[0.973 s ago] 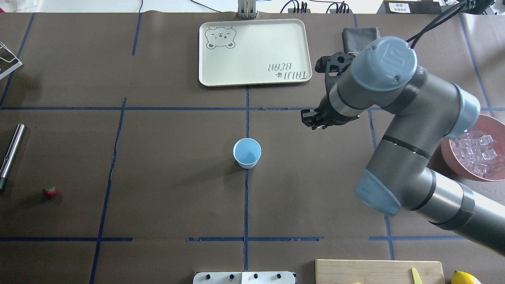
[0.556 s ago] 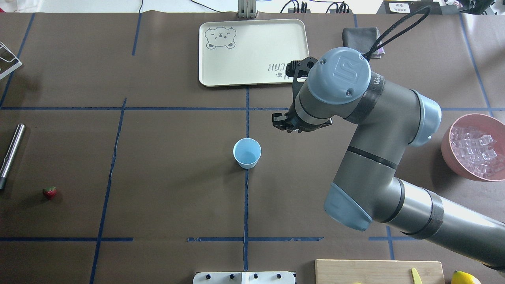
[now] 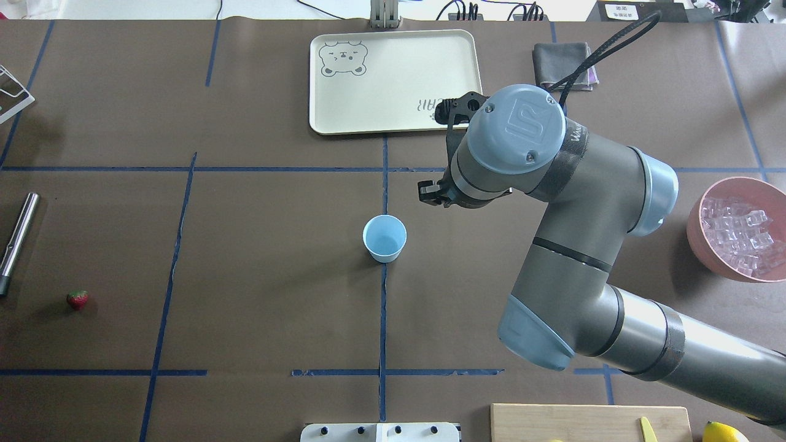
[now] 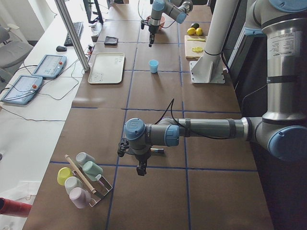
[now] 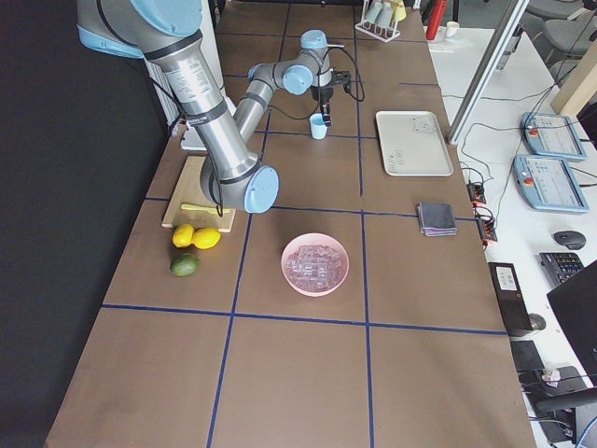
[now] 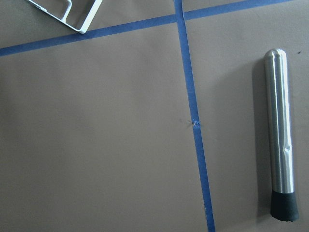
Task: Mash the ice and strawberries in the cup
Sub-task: 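Carry the held ice with the right gripper over the blue cup, then open the right gripper to drop the ice into the blue cup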
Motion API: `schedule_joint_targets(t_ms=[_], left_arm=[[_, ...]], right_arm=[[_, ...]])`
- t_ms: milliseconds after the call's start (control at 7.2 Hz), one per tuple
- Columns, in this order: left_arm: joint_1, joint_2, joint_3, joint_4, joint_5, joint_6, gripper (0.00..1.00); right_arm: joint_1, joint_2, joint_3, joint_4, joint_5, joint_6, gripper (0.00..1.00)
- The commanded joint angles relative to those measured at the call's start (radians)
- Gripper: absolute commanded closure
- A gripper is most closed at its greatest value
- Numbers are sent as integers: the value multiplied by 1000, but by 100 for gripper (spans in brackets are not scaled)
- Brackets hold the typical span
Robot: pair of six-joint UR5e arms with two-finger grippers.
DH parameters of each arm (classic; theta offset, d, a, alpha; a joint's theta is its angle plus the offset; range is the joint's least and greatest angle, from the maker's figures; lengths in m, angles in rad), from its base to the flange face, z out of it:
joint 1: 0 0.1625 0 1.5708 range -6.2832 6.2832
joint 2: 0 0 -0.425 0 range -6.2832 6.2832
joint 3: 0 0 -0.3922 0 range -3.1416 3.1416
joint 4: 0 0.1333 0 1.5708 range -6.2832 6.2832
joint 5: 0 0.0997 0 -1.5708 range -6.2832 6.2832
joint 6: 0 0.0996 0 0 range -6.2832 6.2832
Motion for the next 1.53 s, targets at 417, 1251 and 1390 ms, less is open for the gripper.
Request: schedule_joint_targets(t_ms=[417, 1251, 1390], left_arm=[[1, -3, -7, -1, 1, 0, 0], [1, -3, -7, -1, 0, 0, 0], [1, -3, -7, -1, 1, 0, 0]], right_arm=[[-93, 135, -69, -91, -19, 41, 100], [-131, 241, -344, 43, -110, 64, 100], [-131, 241, -342, 44, -108, 64, 100]])
